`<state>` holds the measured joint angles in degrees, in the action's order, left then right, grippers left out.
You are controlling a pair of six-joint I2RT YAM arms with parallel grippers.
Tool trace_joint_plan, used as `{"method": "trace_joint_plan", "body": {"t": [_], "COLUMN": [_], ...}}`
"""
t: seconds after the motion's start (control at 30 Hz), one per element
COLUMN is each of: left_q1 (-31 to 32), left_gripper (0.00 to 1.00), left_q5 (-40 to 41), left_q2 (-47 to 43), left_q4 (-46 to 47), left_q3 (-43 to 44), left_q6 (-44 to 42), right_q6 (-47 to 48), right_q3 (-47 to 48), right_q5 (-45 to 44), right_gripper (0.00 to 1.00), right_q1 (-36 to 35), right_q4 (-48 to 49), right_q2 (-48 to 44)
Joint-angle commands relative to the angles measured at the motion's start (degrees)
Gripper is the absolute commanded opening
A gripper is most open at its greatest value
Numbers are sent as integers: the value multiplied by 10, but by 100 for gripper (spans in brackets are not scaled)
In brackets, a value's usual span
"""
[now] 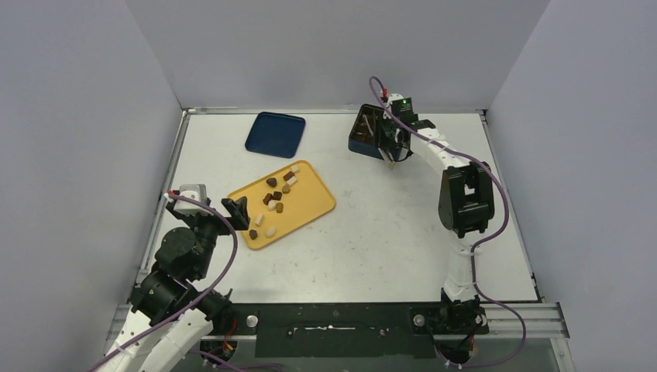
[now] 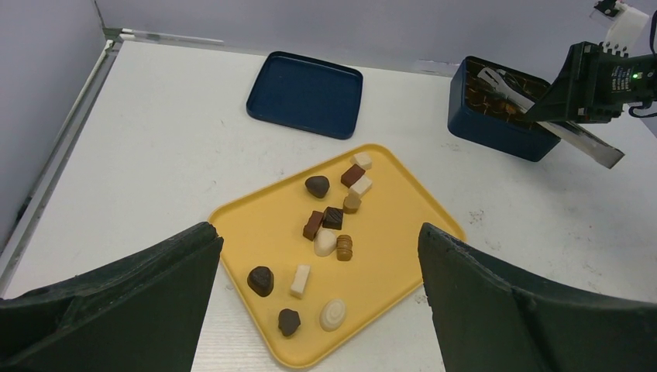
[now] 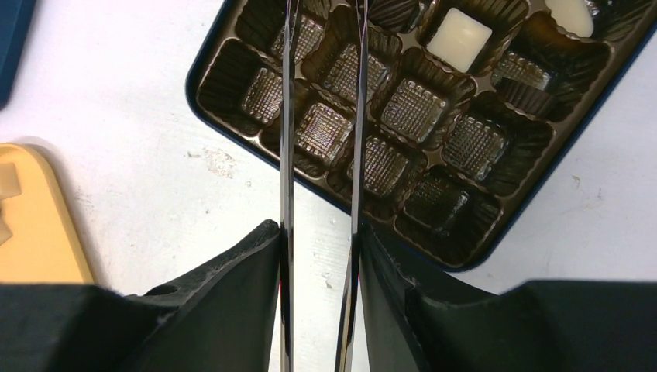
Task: Pack the chocolate
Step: Place the fake chocolate in the packing box, then pick up the fake chocolate from the plate.
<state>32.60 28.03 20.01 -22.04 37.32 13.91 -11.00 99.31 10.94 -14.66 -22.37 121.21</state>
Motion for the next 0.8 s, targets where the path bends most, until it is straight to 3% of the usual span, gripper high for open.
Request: {"method": "trace_joint_plan", "body": {"t": [0.0, 0.47, 0.77], "left_q1": [-7, -17, -25], "left_gripper": [97, 97, 97], "left_q5": [-7, -2, 3], "left_q2": [6, 9, 15], "left_q4": [33, 34, 30], "left_q3": [4, 6, 8], "left_q6": [-2, -6, -6], "right_q6": [5, 16, 12], "right_q3": [15, -135, -202], "right_q5": [4, 20, 25], "right_gripper": [38, 39, 39], "right_q1": [-5, -106, -190], "right_q4": [-6, 27, 64], "right_q2": [-86, -208, -217]}}
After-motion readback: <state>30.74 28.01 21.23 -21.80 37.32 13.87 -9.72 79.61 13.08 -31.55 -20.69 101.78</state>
